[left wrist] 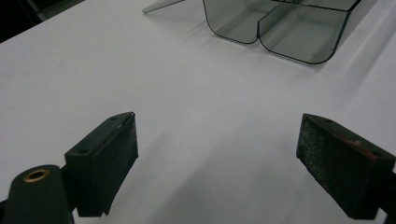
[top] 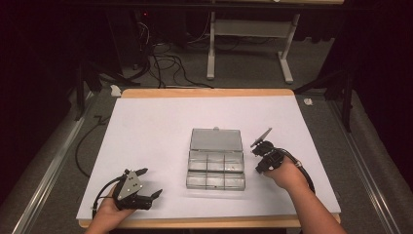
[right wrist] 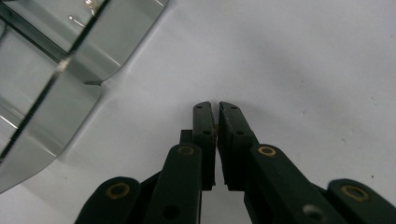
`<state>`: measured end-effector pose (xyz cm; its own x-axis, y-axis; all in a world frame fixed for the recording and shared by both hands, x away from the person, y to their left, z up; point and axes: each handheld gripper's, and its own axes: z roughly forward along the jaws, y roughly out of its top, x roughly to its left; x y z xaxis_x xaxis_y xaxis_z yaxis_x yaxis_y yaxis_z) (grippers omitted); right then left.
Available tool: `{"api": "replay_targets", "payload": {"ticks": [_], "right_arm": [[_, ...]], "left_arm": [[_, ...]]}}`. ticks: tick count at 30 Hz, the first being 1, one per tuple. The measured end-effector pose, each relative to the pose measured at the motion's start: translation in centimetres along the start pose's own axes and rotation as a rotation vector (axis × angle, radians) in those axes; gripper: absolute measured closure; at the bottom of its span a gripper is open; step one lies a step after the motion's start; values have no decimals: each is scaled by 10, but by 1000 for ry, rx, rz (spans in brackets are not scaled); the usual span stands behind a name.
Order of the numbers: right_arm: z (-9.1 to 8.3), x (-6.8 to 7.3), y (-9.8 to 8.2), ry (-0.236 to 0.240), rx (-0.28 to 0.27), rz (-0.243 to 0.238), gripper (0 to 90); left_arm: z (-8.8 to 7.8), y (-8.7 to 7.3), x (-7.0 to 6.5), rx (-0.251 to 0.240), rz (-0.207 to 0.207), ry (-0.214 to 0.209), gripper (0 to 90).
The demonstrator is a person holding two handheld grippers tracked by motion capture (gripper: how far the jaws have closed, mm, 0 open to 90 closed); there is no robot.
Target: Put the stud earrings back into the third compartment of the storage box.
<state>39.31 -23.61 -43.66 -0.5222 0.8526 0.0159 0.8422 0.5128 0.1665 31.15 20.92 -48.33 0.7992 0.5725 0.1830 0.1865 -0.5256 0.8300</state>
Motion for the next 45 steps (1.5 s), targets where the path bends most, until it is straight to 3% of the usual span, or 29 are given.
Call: {"api": "replay_targets", "payload": {"ticks": [5, 6, 7, 8, 18, 24, 37, 45], "right_arm": [[-8, 1, 2, 2, -12, -9, 868], [-12, 3, 1, 2, 0, 37, 868], [-12, 3, 1, 2, 0, 37, 868], [-13, 1, 1, 3, -18, -2, 868], [-35, 7, 4, -3, -38, -5, 868], [-48, 15, 12, -4, -59, -41, 867], [-49, 36, 32, 17, -65, -88, 867], [-39, 46, 43, 32, -57, -102, 866]], "left_arm": [[1, 0, 1, 7, -7, -4, 133], [0, 0, 0, 0, -1, -1, 133], [0, 0, 0, 0, -1, -1, 133], [0, 0, 0, 0, 0, -2, 133], [0, 0, 1, 2, -9, -3, 133], [0, 0, 1, 1, -9, -4, 133], [0, 0, 1, -1, -12, -8, 133], [0, 0, 1, -1, -6, -9, 133]]}}
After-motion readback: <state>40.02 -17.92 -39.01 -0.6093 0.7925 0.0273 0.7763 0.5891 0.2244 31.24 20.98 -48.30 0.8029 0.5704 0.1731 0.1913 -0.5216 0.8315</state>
